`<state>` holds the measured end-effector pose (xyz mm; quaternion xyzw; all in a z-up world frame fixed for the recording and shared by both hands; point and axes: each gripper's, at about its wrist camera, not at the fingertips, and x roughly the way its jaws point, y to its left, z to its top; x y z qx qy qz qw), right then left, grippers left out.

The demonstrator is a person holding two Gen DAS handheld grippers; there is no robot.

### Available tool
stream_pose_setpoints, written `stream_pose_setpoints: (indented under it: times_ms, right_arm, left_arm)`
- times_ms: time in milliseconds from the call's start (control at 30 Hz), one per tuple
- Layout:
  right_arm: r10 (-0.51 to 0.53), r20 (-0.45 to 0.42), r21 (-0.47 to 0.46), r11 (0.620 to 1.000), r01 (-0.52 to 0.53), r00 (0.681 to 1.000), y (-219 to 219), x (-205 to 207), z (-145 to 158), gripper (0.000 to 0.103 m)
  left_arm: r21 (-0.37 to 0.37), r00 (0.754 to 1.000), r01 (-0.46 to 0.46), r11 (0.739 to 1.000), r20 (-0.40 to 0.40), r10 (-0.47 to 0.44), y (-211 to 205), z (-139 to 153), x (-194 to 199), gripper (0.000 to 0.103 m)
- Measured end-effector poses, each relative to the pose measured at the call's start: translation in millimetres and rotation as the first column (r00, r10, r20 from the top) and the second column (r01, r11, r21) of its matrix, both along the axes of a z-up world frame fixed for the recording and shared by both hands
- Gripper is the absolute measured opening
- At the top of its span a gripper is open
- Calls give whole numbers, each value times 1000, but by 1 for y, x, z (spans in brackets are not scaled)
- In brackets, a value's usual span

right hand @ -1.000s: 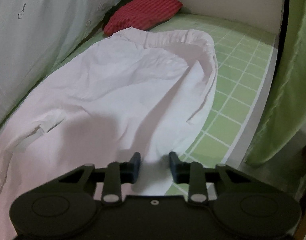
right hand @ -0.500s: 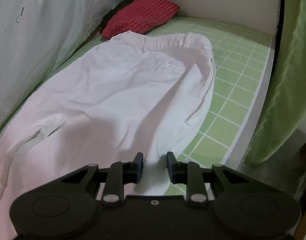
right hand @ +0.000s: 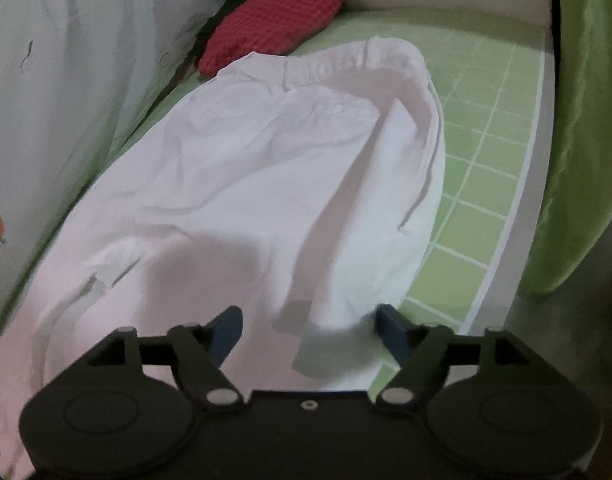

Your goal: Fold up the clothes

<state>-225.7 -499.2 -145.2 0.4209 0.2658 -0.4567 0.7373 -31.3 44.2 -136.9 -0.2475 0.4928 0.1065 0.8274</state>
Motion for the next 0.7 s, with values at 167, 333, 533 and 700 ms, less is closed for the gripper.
stream_pose_setpoints:
  times_ms: [167,333,533,700]
  right_arm:
    - [41,60,28,999,-43,997,-10,-5,7,44]
    - [23,190,81,996,-39,981,-23,-24,23,6]
    - [-10,291,86,996,-15,957,-26,-68,59,4]
    - [-42,337,100,995,8,940,-21,-103,97,4]
  left_arm:
    - [-7,998,7,1000,70,-6,-9,12,0,3]
    - [57,991,-80,995,114,73,-17,38,-6,1]
    - [28,972,-216,976,103,212,-3,61,-42,2]
    - [59,951,-279,959,159,267,-9,108,-74,2]
